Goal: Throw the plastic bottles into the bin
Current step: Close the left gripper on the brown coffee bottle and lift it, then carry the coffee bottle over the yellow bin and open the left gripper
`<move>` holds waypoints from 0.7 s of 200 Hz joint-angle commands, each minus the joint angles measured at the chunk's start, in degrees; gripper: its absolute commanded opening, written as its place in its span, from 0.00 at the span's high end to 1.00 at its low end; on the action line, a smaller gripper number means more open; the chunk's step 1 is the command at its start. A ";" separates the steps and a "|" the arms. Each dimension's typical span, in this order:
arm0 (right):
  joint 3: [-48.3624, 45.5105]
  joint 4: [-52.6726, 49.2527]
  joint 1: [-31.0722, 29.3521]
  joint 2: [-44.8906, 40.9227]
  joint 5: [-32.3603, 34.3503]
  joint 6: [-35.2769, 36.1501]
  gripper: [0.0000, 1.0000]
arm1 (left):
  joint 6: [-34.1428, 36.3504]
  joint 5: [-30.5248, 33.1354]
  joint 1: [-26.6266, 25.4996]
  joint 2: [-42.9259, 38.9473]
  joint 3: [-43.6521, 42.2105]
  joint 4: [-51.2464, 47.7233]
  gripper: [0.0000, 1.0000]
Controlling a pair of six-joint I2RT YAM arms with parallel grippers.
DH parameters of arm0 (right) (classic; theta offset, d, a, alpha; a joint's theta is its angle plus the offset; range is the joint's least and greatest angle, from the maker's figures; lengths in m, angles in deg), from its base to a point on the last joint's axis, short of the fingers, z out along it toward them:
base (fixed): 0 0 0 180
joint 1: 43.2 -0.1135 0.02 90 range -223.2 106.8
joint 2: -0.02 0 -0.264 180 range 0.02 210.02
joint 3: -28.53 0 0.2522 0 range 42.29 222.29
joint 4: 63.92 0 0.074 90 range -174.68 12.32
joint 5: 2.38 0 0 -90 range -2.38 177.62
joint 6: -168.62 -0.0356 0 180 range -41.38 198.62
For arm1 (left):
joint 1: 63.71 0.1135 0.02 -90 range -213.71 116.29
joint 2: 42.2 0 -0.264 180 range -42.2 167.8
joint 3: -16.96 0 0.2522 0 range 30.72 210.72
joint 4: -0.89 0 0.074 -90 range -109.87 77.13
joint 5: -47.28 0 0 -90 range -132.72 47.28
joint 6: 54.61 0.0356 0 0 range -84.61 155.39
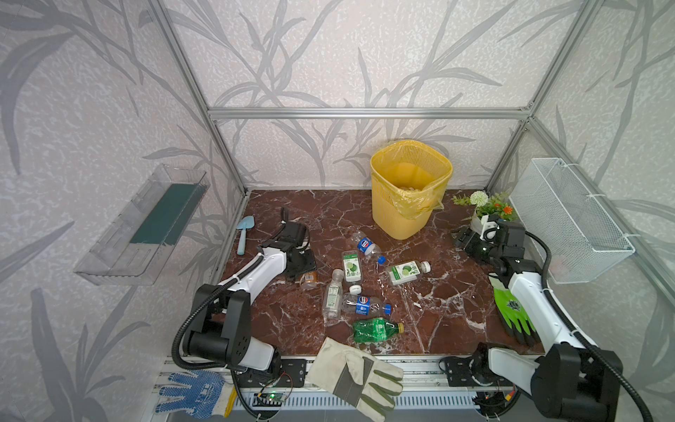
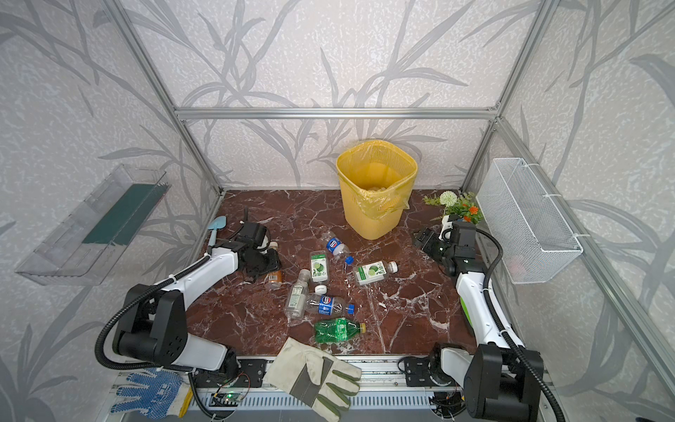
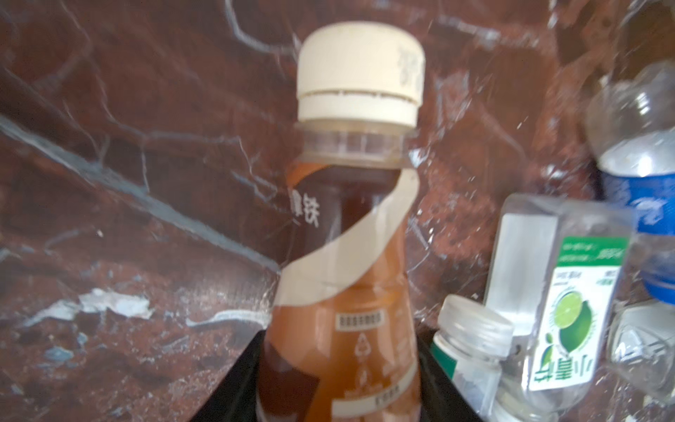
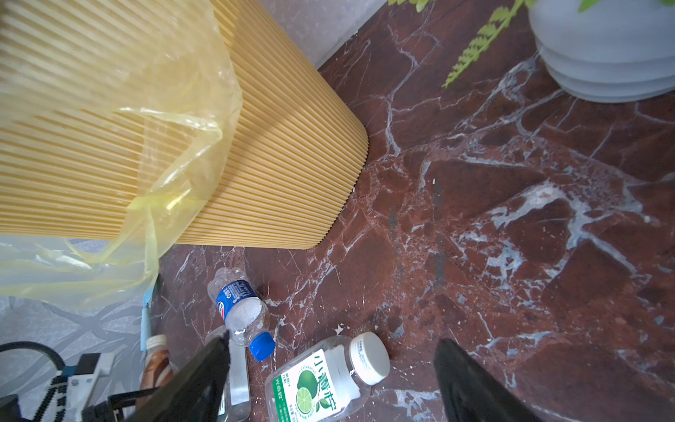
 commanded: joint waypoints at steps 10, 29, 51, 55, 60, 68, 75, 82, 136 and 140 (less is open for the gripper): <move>-2.44 0.85 -0.35 2.41 -0.23 1.22 0.12 | -0.14 -1.45 0.15 2.01 4.68 5.03 0.53; -3.47 1.48 -0.54 3.88 -0.71 1.16 0.12 | -1.53 -2.73 0.24 3.96 6.70 7.81 0.54; -4.85 2.90 -1.12 5.16 -0.87 0.64 0.12 | -2.76 -3.76 0.37 6.72 10.08 10.28 0.54; -5.05 3.25 -1.23 5.44 -0.99 0.54 0.12 | -3.01 -3.88 0.41 7.29 11.13 10.47 0.54; -5.25 3.43 -1.46 5.72 -1.17 0.44 0.13 | -3.68 -4.39 0.50 7.96 12.95 10.67 0.53; -5.30 3.70 -1.79 6.23 -1.30 0.35 0.13 | -4.72 -6.45 0.59 9.14 16.92 11.21 0.54; -5.31 3.87 -2.12 6.64 -1.25 0.43 0.13 | -5.58 -8.47 0.30 10.23 21.77 11.66 0.53; -5.27 3.99 -2.45 6.99 -1.21 0.52 0.13 | -6.41 -10.45 -0.32 11.66 27.69 12.19 0.54; -3.51 5.61 -5.53 12.36 -1.46 0.00 0.13 | -5.47 -17.90 -10.16 45.08 107.95 -7.59 0.24; -3.45 5.65 -5.86 12.60 -1.48 -0.07 0.13 | -6.07 -18.88 -10.14 48.04 114.31 -8.79 0.20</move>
